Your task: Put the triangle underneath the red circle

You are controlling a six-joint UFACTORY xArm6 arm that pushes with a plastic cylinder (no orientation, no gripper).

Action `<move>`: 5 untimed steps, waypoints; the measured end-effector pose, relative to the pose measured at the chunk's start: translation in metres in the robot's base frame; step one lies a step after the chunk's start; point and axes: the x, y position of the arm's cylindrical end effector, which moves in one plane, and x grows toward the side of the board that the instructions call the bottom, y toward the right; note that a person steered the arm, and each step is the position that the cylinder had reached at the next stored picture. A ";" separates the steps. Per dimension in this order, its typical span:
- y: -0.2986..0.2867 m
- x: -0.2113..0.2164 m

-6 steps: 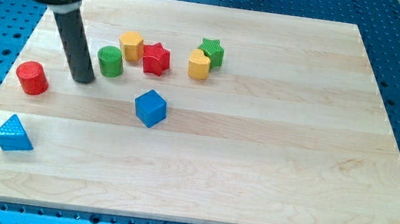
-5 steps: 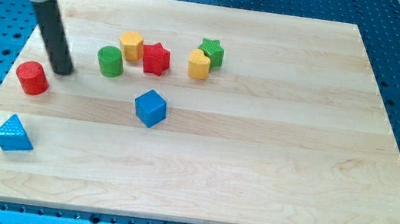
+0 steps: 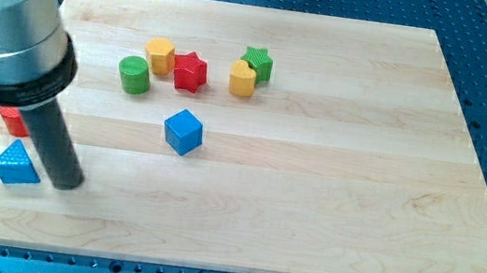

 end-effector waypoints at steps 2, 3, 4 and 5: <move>-0.030 0.001; -0.043 -0.004; -0.035 -0.013; 0.014 -0.087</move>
